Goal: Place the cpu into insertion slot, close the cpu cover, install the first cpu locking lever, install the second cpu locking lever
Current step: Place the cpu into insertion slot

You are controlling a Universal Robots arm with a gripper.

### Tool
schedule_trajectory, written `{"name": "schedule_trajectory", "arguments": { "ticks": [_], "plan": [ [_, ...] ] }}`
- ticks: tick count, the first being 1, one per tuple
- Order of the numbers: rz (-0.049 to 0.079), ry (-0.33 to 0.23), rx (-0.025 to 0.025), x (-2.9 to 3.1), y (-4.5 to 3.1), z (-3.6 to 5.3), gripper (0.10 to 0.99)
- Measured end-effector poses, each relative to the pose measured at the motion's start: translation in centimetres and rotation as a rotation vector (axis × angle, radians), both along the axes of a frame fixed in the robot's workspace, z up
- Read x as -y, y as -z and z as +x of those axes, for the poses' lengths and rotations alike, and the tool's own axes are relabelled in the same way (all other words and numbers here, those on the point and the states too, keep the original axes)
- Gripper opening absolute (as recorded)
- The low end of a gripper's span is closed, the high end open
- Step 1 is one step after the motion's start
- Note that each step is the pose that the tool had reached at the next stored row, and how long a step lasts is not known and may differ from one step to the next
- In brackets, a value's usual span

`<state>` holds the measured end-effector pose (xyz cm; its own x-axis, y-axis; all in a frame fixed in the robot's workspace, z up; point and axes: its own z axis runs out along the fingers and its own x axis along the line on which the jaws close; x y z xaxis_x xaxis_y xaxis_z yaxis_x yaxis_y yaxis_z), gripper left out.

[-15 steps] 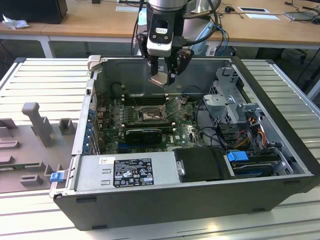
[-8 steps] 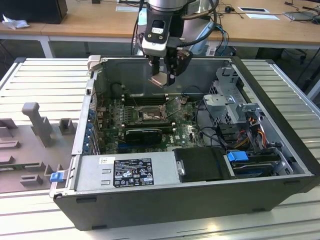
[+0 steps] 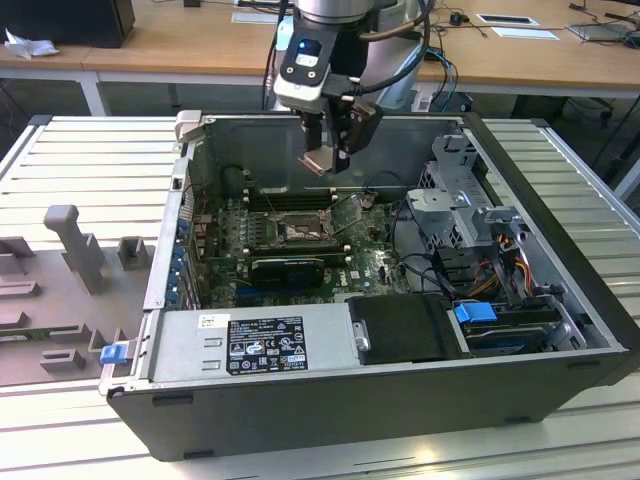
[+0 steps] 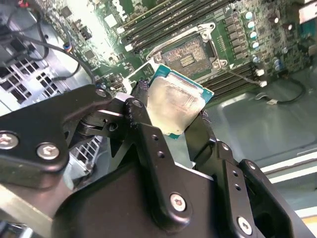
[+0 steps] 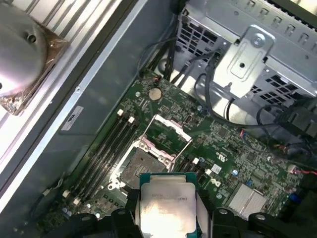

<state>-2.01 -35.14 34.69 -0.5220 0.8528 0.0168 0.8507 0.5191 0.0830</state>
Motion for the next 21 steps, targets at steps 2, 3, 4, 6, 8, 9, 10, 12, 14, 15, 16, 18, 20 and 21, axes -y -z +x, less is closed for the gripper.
{"name": "schedule_trajectory", "arguments": {
  "ticks": [2,3,4,6,8,9,10,12,14,15,16,18,20,21],
  "plan": [
    [0.000,0.052,0.0000,0.00,0.06,0.00,0.541],
    [0.000,0.066,0.0000,0.00,0.08,0.00,0.541],
    [0.000,0.082,0.0000,0.00,0.10,0.00,0.541],
    [0.000,0.111,0.0000,0.00,0.16,0.00,0.541],
    [0.000,0.150,0.0000,0.00,0.24,0.00,0.541],
    [0.000,0.164,0.0000,0.00,0.27,0.00,0.541],
    [0.000,0.183,0.0000,0.00,0.31,0.00,0.541],
    [0.000,0.225,0.0000,0.00,0.41,0.00,0.541],
    [0.000,0.252,0.0000,-0.01,0.48,0.00,0.541],
    [0.000,0.277,0.0000,-0.01,0.55,0.00,0.541],
    [0.000,0.291,0.0000,-0.01,0.59,0.00,0.541],
    [0.000,0.331,0.0000,-0.01,0.73,0.00,0.541],
    [0.000,0.378,0.0000,-0.01,0.88,0.00,0.541],
    [0.000,0.395,0.0000,-0.01,0.94,0.00,0.541]
  ]
}}
